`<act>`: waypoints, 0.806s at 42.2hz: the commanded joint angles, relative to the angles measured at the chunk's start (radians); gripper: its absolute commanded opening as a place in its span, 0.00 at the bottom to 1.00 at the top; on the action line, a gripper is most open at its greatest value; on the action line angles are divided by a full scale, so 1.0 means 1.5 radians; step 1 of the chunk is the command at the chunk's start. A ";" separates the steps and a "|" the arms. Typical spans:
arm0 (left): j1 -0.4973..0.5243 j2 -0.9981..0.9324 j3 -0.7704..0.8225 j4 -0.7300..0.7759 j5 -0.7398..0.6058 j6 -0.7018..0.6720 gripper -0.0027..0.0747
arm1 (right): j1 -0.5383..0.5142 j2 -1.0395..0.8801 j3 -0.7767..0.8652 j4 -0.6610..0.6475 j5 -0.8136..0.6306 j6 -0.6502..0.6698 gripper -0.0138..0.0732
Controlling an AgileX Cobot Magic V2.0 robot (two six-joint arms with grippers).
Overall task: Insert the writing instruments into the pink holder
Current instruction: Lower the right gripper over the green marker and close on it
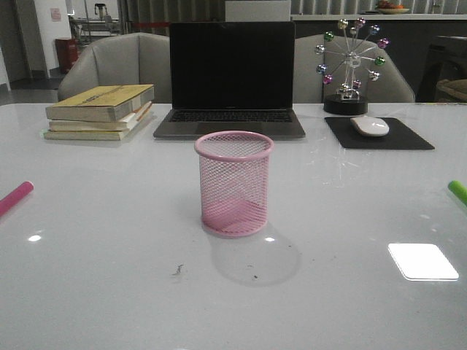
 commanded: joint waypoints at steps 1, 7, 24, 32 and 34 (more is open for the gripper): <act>-0.043 0.007 -0.023 -0.012 -0.049 0.002 0.86 | -0.005 0.057 -0.055 -0.007 -0.039 0.003 0.78; -0.090 0.007 -0.023 -0.016 -0.046 0.002 0.86 | -0.005 0.166 -0.112 -0.008 -0.048 0.001 0.78; -0.113 0.007 -0.023 -0.022 -0.049 0.002 0.86 | -0.005 0.430 -0.294 -0.040 -0.045 0.001 0.78; -0.113 0.007 -0.023 -0.022 -0.049 0.002 0.86 | -0.006 0.515 -0.372 -0.037 -0.020 -0.027 0.78; -0.113 0.007 -0.023 -0.022 -0.049 0.002 0.86 | -0.007 0.530 -0.392 -0.036 -0.013 -0.030 0.78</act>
